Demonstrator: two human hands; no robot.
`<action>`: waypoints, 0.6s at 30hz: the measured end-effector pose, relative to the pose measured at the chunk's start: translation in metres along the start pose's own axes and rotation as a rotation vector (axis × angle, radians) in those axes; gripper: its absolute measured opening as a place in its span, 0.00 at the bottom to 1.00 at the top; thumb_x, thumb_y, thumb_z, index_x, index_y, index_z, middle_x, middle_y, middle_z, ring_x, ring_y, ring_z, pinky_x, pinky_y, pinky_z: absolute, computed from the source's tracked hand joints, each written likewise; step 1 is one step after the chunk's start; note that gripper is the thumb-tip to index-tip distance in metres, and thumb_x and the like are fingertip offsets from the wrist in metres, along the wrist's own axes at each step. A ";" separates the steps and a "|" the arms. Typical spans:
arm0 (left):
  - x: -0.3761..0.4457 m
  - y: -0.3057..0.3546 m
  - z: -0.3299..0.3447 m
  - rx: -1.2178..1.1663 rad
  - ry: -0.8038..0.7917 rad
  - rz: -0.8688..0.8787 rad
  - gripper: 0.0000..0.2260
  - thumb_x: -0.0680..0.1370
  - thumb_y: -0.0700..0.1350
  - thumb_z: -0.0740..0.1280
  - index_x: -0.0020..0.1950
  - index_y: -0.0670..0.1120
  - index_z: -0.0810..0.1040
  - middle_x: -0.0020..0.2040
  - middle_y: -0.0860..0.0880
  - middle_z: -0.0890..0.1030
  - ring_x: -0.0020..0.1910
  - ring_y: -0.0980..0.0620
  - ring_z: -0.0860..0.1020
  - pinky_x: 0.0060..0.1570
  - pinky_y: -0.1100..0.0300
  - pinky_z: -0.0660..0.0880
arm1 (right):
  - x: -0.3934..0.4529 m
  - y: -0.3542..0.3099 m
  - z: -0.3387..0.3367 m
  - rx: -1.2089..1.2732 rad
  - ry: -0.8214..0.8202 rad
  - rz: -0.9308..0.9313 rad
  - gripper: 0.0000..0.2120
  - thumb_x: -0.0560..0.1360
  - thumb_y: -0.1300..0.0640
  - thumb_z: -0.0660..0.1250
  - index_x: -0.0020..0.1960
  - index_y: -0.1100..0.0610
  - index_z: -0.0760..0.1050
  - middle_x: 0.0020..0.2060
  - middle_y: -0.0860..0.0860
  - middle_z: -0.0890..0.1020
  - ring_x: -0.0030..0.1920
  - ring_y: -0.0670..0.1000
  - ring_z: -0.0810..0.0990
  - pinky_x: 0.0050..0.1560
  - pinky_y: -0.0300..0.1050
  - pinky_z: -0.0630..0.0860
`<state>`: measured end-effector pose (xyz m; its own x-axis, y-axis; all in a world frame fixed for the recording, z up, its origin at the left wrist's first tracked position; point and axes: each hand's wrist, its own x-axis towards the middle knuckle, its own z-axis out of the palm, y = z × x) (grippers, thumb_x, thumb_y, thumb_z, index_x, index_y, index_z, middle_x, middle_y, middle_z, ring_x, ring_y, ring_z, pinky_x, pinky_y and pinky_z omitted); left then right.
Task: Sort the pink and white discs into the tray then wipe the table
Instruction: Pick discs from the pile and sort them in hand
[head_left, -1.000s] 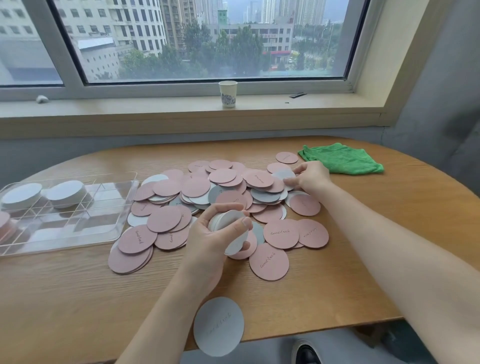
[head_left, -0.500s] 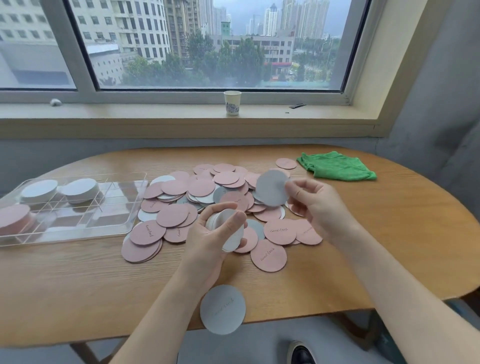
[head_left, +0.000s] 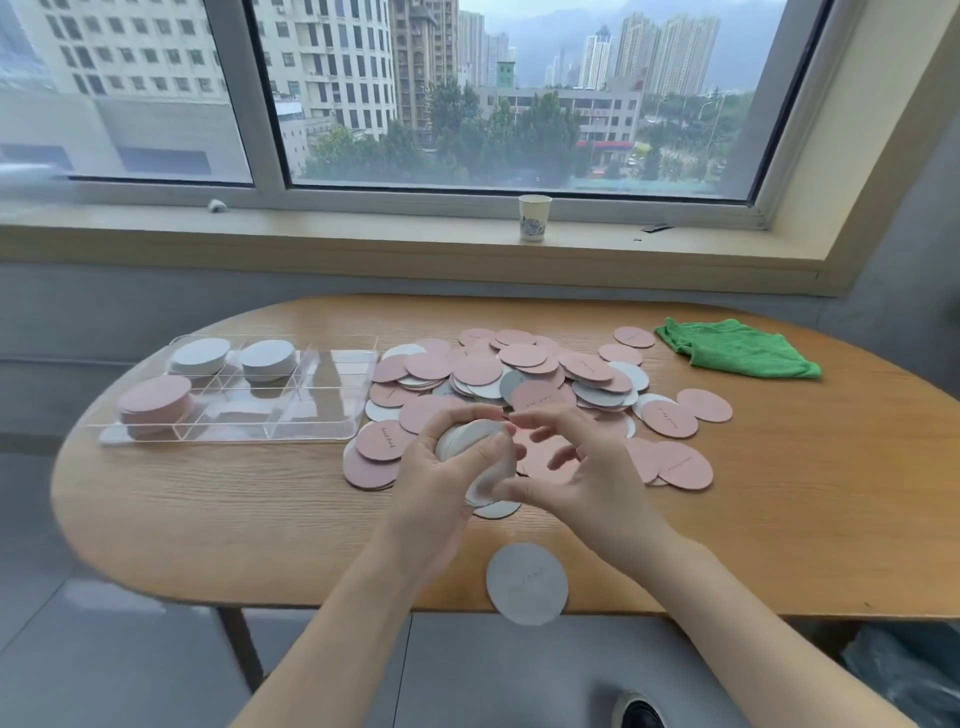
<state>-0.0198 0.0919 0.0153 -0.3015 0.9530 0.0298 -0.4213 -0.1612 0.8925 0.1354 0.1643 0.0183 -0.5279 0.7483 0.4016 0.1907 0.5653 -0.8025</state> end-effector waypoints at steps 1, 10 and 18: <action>-0.002 0.002 -0.005 0.011 0.007 0.003 0.11 0.75 0.35 0.76 0.55 0.47 0.83 0.56 0.37 0.84 0.52 0.38 0.85 0.48 0.44 0.83 | 0.001 -0.003 0.003 -0.075 -0.062 -0.070 0.34 0.62 0.45 0.83 0.66 0.44 0.76 0.61 0.39 0.78 0.63 0.46 0.76 0.56 0.40 0.73; -0.016 0.027 -0.048 0.059 0.053 0.025 0.22 0.70 0.35 0.73 0.63 0.46 0.79 0.50 0.42 0.85 0.50 0.43 0.85 0.45 0.51 0.80 | 0.035 -0.035 0.064 -0.327 -0.327 -0.411 0.43 0.64 0.44 0.82 0.75 0.51 0.68 0.69 0.45 0.74 0.68 0.46 0.72 0.67 0.42 0.70; -0.023 0.063 -0.102 0.056 0.031 -0.007 0.23 0.73 0.32 0.71 0.68 0.40 0.75 0.47 0.44 0.84 0.46 0.47 0.84 0.34 0.59 0.76 | 0.063 -0.059 0.115 -0.371 -0.331 -0.496 0.39 0.62 0.48 0.81 0.70 0.53 0.73 0.61 0.47 0.81 0.57 0.48 0.79 0.58 0.35 0.73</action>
<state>-0.1266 0.0334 0.0248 -0.3254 0.9455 0.0099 -0.3756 -0.1388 0.9163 -0.0039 0.1382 0.0400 -0.8386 0.2596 0.4790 0.1008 0.9380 -0.3318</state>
